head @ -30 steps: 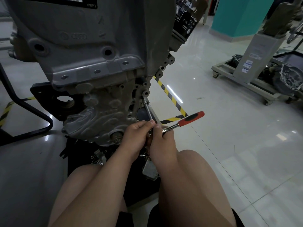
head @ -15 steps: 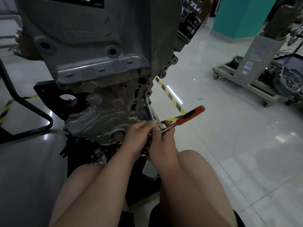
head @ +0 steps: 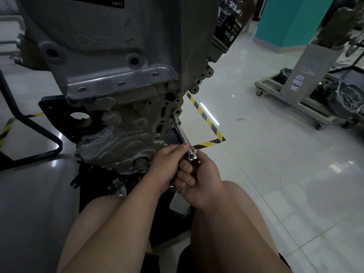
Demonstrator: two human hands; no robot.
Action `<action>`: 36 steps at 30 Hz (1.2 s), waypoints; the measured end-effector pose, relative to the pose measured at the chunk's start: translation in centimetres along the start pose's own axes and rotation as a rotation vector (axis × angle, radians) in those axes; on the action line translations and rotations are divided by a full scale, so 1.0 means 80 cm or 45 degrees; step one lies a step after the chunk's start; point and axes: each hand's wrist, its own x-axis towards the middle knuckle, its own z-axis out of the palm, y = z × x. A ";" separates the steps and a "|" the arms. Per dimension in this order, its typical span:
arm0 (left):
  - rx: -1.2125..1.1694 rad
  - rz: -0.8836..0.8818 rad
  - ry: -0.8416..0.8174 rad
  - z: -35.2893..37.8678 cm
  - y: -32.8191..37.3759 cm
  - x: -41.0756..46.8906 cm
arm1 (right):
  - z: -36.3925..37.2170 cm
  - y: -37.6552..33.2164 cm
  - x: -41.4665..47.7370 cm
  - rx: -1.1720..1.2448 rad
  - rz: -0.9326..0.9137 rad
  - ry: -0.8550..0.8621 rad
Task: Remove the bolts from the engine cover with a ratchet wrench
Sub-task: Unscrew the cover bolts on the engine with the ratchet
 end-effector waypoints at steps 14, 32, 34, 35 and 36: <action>-0.047 -0.010 -0.010 0.001 -0.004 -0.004 | 0.001 0.008 0.001 -0.377 -0.206 0.111; -0.102 0.024 0.047 -0.002 -0.005 0.003 | -0.008 0.029 0.010 -0.926 -0.649 0.204; -0.089 0.029 0.045 0.001 -0.003 0.002 | -0.005 0.022 0.011 -0.819 -0.501 0.270; -0.060 0.029 0.033 0.002 -0.002 0.001 | -0.001 0.019 0.009 -0.759 -0.428 0.293; -0.027 0.025 0.023 0.001 -0.001 0.000 | 0.000 0.016 0.009 -0.692 -0.356 0.311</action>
